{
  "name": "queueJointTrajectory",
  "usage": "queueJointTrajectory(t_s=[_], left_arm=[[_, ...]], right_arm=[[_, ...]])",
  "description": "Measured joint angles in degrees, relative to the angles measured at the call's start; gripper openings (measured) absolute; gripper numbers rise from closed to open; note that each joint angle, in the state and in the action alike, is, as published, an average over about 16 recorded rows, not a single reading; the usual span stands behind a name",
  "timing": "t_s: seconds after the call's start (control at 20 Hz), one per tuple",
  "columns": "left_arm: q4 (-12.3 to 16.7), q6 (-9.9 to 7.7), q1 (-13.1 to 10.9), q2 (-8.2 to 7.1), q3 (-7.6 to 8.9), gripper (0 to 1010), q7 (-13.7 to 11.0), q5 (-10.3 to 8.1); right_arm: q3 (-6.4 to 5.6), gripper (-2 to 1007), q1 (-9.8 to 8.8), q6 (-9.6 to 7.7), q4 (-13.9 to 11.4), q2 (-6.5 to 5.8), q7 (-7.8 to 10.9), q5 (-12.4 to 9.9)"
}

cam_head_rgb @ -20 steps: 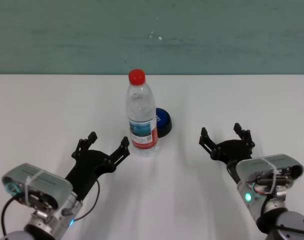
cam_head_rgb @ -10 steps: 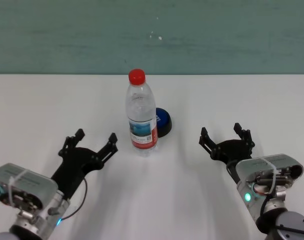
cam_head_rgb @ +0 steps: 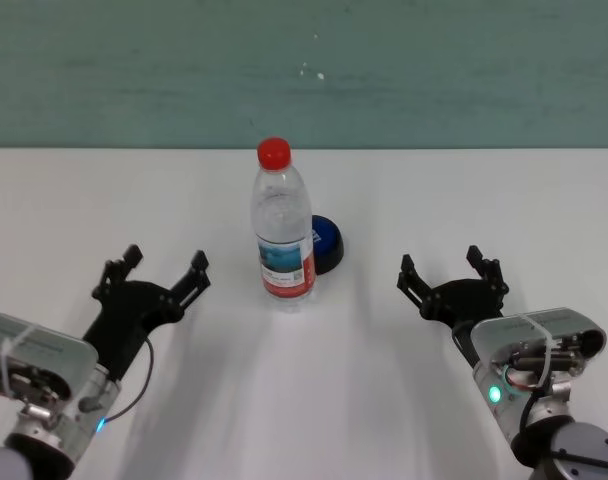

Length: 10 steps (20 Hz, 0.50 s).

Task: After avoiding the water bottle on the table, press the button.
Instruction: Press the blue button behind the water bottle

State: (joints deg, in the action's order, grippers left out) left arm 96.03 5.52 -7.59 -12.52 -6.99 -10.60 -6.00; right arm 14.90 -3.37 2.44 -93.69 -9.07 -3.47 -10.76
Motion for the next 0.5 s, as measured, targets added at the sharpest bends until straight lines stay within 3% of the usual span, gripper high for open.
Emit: queueJointTrajectory(t_s=[0.5], left_arm=[[-3.76,0.25,3.62,0.27,0.75,1010,-0.11,0.89]], right_arm=[[0.00,1004,0.00,0.00,0.00,0.00,0.00,0.00]])
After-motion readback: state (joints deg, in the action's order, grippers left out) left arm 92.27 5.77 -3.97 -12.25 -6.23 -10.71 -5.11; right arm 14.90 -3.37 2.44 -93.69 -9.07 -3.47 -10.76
